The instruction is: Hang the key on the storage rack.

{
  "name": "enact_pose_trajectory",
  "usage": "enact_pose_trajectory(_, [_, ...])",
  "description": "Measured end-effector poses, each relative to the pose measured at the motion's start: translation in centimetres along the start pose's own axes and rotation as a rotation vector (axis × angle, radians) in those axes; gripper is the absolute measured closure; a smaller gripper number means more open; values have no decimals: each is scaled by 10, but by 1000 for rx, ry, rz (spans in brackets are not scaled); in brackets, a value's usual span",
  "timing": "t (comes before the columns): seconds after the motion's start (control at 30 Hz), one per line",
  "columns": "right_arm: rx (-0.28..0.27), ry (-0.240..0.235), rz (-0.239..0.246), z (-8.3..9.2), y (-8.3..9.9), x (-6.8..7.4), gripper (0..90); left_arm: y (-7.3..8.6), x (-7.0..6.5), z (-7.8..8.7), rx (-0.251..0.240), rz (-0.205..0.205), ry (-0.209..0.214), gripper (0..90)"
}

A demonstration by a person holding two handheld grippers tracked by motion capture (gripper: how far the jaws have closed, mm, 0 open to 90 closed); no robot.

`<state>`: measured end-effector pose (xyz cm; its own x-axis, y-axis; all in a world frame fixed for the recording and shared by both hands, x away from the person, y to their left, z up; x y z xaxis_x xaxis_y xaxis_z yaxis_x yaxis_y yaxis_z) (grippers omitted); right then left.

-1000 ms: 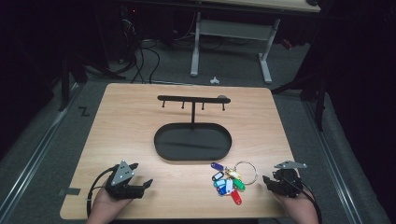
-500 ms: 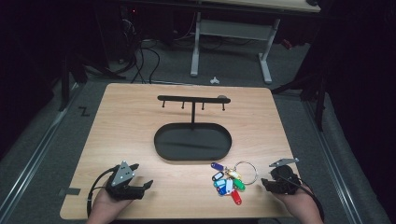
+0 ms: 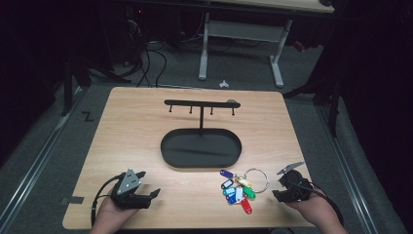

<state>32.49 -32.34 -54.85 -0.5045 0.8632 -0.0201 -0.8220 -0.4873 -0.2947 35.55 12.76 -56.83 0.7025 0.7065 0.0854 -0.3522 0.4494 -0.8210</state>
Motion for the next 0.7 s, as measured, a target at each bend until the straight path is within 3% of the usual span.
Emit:
enact_pose_trajectory(0.23, [45,0,80,0,-6,7,454,0,-2,-1,4,-3,3,190])
enact_pose_trajectory(0.27, [60,-3,108,0,-8,9,450,0,-2,-1,5,-5,2,189])
enact_pose_trajectory(0.43, [92,-23,136,-1,-12,14,467,1,-2,-1,4,4,3,190])
enact_pose_trajectory(0.47, [102,-24,183,0,-13,17,471,2,-2,0,5,5,7,189])
enact_pose_trajectory(0.7, [128,-30,222,8,-22,23,457,0,-3,2,-6,10,8,188])
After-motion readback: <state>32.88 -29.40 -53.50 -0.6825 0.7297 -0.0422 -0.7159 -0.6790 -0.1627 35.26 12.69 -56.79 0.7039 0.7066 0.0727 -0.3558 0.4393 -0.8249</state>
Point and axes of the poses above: each handheld gripper's, and its own axes: z roughly backward along the jaws, y roughly out of its underside, x roughly to its left, the point moved 8 cm from there along -z, roughly forward along the jaws, and after that the axes turned 6 degrees about -y, right-handed, at the moved point
